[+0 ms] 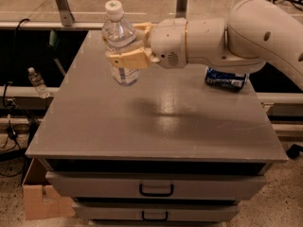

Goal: Move blue plastic bottle near orange

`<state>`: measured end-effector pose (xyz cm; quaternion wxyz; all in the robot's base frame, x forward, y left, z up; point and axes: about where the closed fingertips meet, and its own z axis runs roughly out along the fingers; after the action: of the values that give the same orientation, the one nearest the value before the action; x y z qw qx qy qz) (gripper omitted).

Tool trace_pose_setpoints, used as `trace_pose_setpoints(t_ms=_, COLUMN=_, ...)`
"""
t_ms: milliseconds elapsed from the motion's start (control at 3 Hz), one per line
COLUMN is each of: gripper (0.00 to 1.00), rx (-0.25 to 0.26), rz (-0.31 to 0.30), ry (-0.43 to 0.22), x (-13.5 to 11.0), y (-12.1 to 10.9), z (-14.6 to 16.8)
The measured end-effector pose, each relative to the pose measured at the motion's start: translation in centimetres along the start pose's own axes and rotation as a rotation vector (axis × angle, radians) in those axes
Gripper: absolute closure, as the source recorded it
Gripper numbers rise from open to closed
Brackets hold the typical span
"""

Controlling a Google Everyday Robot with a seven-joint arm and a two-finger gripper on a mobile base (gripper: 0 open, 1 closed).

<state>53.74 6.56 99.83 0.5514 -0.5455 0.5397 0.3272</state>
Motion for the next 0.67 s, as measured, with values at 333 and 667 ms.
trace_pose_setpoints(t_ms=333, gripper=1.0, rx=0.183, rz=-0.057, ry=0.004, x=0.1, y=-4.7, z=-2.4)
trace_pose_setpoints(t_ms=667, gripper=1.0, rx=0.291, rz=-0.082, ry=0.017, x=0.6, y=-9.9, z=-4.2)
